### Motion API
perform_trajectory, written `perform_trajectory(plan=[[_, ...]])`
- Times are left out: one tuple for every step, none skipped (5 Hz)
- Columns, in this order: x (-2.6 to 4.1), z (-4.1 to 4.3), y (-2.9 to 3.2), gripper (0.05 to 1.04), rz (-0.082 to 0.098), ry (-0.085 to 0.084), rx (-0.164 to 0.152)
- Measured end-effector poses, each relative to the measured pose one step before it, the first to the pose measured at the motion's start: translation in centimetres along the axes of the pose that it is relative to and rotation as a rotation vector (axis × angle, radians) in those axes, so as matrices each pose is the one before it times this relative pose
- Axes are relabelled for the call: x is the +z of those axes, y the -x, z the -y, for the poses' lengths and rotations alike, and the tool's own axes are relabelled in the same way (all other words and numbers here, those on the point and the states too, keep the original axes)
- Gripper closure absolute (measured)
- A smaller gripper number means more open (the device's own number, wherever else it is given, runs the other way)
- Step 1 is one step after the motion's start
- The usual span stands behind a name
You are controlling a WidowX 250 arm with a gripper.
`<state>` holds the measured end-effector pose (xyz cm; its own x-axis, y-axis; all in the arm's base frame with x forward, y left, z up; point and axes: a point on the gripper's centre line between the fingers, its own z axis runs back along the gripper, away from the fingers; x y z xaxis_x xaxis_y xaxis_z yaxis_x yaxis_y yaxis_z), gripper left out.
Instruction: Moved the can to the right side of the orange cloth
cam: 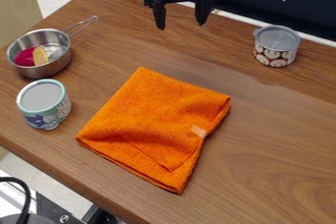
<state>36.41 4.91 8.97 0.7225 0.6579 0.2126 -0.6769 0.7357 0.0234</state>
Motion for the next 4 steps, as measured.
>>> perform_trajectory(plan=[[-1.172,-0.002,0.519,0.086,-0.0273,-0.0186,-0.0093],[-0.983,1.483,-0.514,0.086,0.0402,0.0059,-0.1180],[-0.384,1.813,-0.398,0.086,0.0777,0.0885,-0.1843],[0.166,2.146,-0.870,0.086,0.0627,0.1497,-0.1952]])
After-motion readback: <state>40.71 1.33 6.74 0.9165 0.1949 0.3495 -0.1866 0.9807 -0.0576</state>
